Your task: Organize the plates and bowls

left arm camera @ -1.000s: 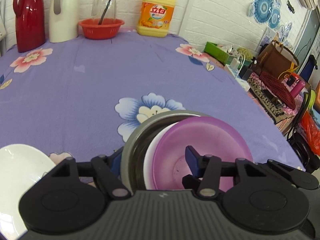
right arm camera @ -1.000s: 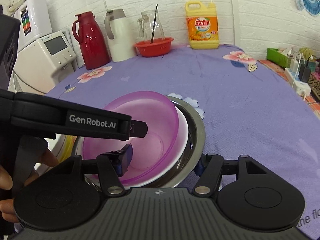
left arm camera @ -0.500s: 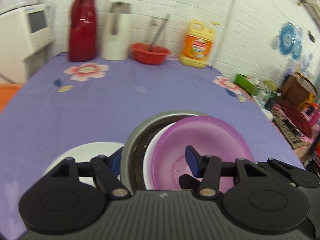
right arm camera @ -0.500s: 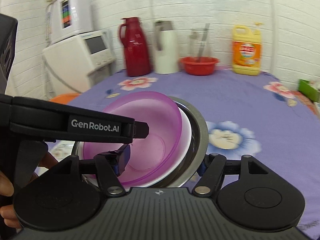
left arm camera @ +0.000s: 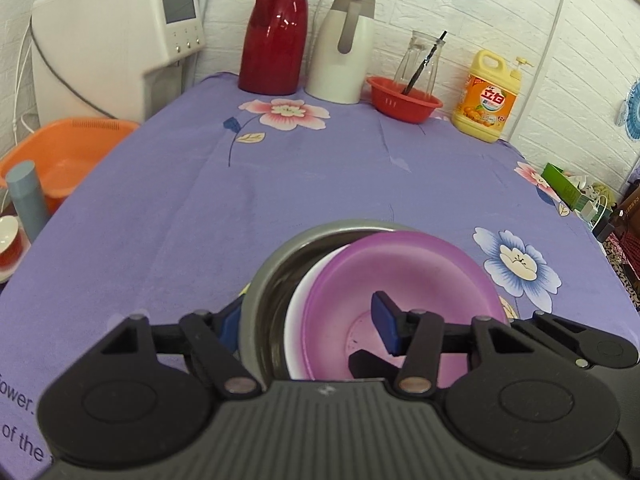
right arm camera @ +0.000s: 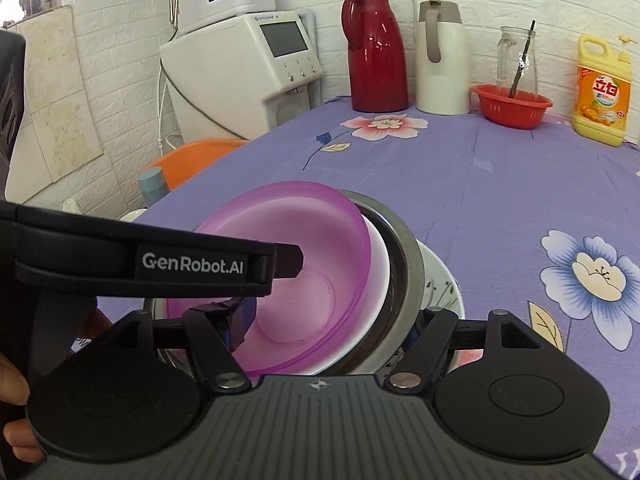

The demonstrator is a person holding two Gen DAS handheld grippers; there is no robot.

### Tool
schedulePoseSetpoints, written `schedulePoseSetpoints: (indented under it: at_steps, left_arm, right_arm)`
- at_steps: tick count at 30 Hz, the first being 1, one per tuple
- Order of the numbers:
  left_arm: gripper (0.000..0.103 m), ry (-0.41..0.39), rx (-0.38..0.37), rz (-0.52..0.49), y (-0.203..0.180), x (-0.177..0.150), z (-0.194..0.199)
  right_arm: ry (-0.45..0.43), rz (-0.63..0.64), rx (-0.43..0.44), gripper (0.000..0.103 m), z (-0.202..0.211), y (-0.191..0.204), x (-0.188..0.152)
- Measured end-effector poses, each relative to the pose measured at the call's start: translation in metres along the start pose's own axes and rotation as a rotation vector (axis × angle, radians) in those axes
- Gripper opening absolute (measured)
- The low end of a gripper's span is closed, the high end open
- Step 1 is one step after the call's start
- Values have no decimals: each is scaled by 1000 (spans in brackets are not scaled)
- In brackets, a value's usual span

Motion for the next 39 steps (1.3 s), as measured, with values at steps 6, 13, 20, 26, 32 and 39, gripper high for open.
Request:
schedulePoseSetpoints:
  at_steps: [6,13,20,26,32,39]
  left_arm:
    - [57,4,-13,-30,-4,-4,-9]
    - [73,-29,-12,-74,-9,-1,-13]
    - [73,-110,-10,-58,-8,16,8]
    - [73,-116,16,-24,-5,13,16]
    - [73,-118,12,-19,-18,-3,32]
    - [74,-176,20,-65,-45,-42,64]
  right_arm:
    - [17,-6,-9,103,-6,-4,-4]
    - [-38,20,-57,103,-2,-2,-4]
    - [-158,155,-114,103,8,11,-1]
    - [-124,72,-105,103,12,-7,-6]
    - [-109,11,-107,103,31,-13,-13]
    - [-135,-42,-173,103,73,-22,-42]
Point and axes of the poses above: each gripper's, at about its wrist camera, not at the fingertips, and z roughly against the way its jaws point, y to its left, x to its top, the point moved 1 cm from there along -z, roughly the way its jaws point, and after that the axes turned 8 degrees about -x, right-handed, at the moved point
